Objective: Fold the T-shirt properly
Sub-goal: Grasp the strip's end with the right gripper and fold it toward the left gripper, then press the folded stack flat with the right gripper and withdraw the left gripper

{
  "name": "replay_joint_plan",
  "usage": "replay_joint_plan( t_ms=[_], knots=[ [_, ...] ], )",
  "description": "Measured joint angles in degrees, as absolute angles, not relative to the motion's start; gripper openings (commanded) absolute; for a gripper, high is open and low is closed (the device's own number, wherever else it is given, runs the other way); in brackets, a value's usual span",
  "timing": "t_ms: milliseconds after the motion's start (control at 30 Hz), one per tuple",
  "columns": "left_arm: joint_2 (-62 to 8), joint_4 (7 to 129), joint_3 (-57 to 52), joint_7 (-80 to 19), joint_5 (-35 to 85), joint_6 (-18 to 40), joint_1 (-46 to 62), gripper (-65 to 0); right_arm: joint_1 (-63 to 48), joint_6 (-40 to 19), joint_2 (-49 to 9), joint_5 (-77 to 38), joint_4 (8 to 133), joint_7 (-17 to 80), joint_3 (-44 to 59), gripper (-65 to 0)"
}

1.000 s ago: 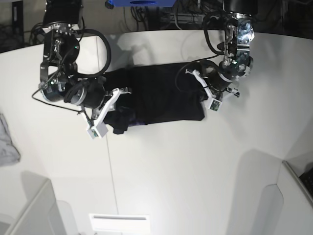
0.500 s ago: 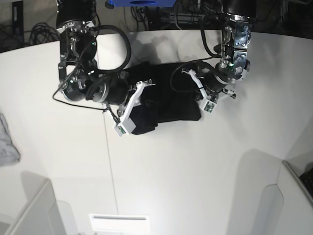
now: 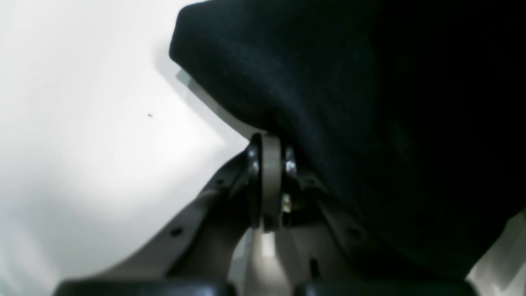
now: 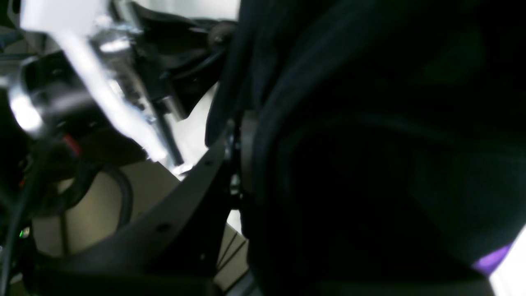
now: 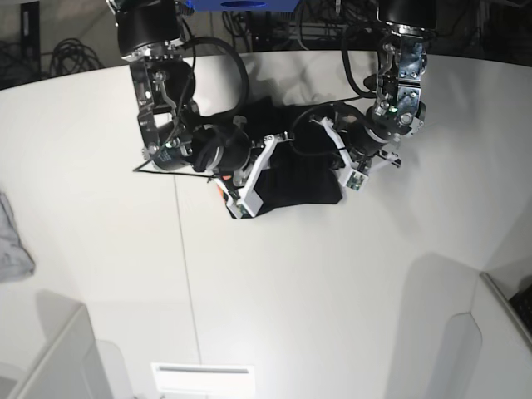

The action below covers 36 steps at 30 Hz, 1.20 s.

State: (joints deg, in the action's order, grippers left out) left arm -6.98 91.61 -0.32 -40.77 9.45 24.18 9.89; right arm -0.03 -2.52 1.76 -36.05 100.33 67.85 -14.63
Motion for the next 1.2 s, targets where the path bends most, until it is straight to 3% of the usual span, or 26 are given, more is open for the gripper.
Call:
replay_joint_plan(
  t_ms=[300, 733, 900, 1200],
  knots=[
    [-6.98, 91.61, -0.34, -40.77, 9.45, 24.18, 9.93, -65.0, 3.49, -2.52, 3.46, -36.05, 92.95, 63.81, -14.63, -65.0],
    [-6.68, 91.66, -9.74, -41.15, 11.00, 25.52, 11.44, -65.0, 3.55, 0.25, 3.31, -36.29, 88.64, 61.28, -17.89, -65.0],
    [-6.68, 91.66, -17.19, -40.80, 11.20, 32.93, 13.04, -65.0, 3.57, 0.27, 3.33, -36.49, 88.95, 61.49, -17.91, -65.0],
    [-6.72, 91.66, -32.32, -41.19, 11.38, 40.42, 16.10, -65.0, 3.29, 0.58, 3.33, -36.36, 88.75, 61.49, -17.91, -65.0]
  ],
)
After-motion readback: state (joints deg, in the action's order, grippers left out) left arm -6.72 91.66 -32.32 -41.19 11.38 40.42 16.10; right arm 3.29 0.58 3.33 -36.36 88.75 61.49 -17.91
